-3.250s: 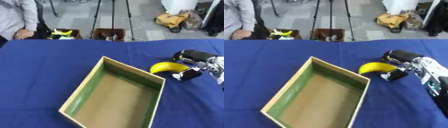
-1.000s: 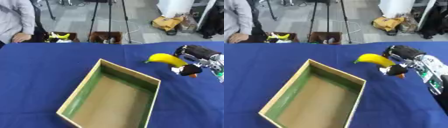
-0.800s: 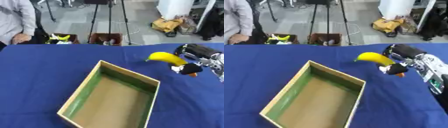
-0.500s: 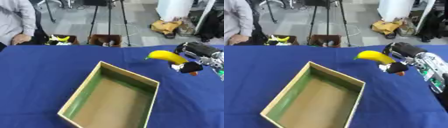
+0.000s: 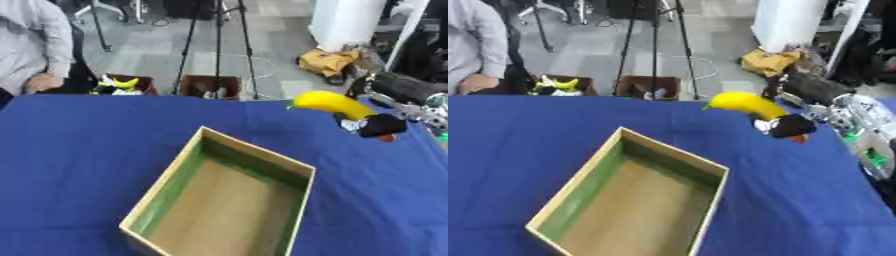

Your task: Pick up objects on the table and place them in the box.

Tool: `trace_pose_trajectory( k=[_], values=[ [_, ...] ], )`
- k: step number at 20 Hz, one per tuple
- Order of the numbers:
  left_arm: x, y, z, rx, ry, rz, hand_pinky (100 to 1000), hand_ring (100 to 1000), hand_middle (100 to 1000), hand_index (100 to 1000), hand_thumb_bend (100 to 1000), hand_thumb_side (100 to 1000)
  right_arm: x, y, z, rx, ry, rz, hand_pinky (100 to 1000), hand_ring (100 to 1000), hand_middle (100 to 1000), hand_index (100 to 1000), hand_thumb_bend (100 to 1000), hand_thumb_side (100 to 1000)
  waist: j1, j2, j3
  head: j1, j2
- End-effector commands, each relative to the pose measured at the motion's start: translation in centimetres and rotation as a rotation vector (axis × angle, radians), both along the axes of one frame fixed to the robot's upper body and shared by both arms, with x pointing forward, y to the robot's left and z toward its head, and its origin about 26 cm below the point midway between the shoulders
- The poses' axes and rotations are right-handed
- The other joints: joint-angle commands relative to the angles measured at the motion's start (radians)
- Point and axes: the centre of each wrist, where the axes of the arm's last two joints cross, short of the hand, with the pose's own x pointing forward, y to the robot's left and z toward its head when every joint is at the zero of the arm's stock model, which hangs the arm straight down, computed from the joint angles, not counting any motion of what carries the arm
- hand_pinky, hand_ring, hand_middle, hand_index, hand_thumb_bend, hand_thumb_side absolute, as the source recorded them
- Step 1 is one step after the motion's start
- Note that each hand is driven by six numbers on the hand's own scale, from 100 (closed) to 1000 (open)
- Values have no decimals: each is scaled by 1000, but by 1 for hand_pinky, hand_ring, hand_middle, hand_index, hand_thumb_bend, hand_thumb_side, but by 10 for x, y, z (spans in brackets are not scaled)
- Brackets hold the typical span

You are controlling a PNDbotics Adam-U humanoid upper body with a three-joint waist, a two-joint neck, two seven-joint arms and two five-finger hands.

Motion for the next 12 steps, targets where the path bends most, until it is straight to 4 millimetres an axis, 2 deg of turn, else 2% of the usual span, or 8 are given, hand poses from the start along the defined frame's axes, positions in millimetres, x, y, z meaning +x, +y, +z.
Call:
trace_pose_trajectory(
  k=[1,12],
  values=[
    [-2,5,9,29,-19,5,227,427,431,620,100,988,-10,0,22,-21,-40,12,714,755,577,657,100,779,-2,-29,-3,2,6],
    [-2,7,12,34,-16,5,231,429,432,622,100,986,-20,20,29,-28,-30,95,711,755,574,655,100,804,-14,-66,-7,3,14]
  ],
)
